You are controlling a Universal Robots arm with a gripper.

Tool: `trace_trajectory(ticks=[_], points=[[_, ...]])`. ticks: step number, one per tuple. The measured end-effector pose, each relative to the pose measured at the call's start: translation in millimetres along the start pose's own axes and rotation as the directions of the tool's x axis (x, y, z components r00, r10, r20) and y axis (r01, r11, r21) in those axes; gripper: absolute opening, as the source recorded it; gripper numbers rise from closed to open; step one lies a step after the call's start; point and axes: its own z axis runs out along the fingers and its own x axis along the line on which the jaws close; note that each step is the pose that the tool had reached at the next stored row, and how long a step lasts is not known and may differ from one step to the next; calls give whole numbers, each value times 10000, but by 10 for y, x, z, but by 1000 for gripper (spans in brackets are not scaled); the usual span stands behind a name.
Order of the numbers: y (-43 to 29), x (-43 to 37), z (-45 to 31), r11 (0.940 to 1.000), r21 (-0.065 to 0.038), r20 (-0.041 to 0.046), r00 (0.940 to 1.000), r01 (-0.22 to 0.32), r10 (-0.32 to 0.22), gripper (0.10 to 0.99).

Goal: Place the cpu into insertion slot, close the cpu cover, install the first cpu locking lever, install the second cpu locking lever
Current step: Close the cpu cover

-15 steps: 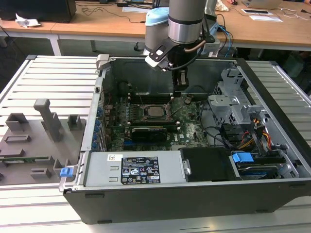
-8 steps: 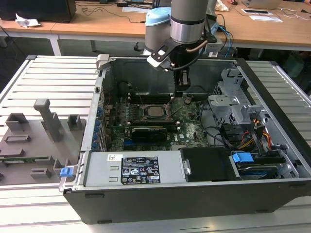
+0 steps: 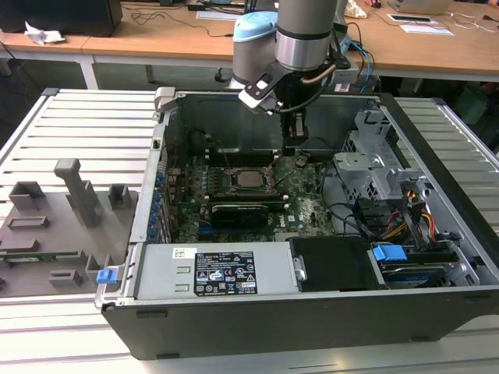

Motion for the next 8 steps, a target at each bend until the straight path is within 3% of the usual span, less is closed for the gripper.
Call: trace_trajectory(ticks=[8], points=[[53,0,5,10000,0,-1,10000,1,-1,106]])
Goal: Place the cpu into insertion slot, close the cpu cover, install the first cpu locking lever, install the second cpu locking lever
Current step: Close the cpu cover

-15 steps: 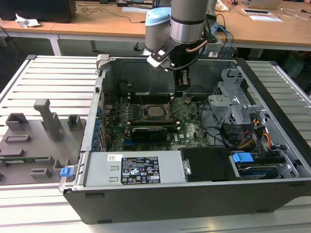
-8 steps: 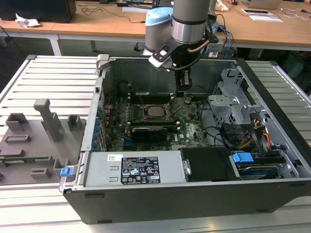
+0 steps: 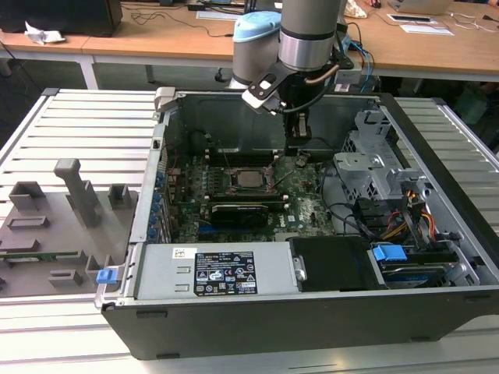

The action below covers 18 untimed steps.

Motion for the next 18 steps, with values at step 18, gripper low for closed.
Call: trace_trajectory(ticks=[18], points=[[150,0,28,10000,1,1,10000,-1,1,106]])
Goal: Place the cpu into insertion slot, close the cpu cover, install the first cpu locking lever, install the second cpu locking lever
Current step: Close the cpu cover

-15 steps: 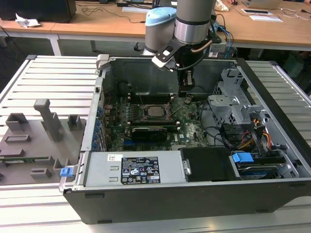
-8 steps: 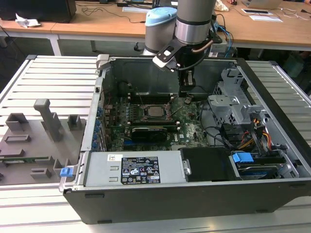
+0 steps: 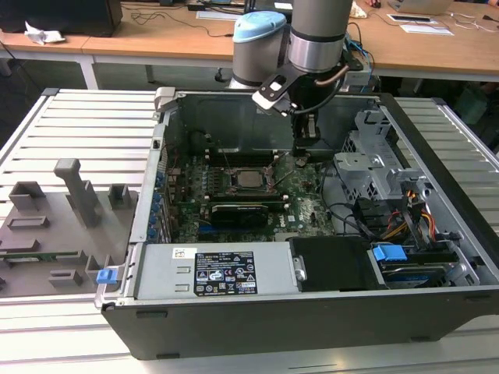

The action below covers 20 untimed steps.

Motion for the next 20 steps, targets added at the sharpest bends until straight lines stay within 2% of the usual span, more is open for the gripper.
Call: trace_trajectory(ticks=[5,11,14,20], points=[[39,-1,35,10000,1,0,10000,1,-1,106],[36,-48,140,10000,2,3,10000,1,-1,106],[-3,-56,146,10000,1,1,10000,1,-1,106],[-29,-55,145,10000,1,-1,10000,22,-22,106]])
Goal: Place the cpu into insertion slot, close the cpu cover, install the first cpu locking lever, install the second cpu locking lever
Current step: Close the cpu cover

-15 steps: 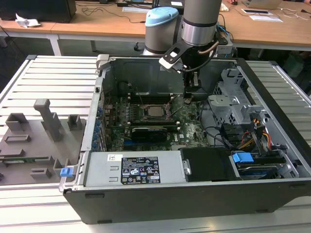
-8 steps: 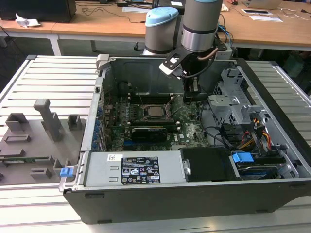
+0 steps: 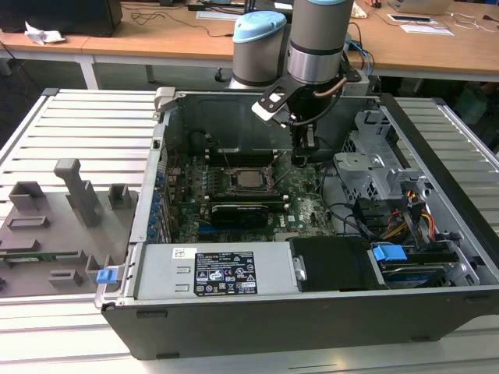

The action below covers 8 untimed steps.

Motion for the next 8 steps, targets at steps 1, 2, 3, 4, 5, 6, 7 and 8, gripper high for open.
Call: trace_trajectory(ticks=[1,2,3,4,5,6,7,8], points=[[-11,0,-1,10000,0,0,10000,0,0,106],[-23,0,-1,10000,0,0,10000,0,0,106],[-32,0,-2,10000,-1,0,10000,-1,1,106],[-42,0,-2,10000,-1,-1,10000,0,0,106],[-50,0,-3,10000,0,0,10000,0,0,106],[-59,0,-4,10000,-1,0,10000,0,0,106],[-65,0,-4,10000,-1,0,10000,0,0,106],[-71,0,-4,10000,-1,0,10000,0,0,106]])
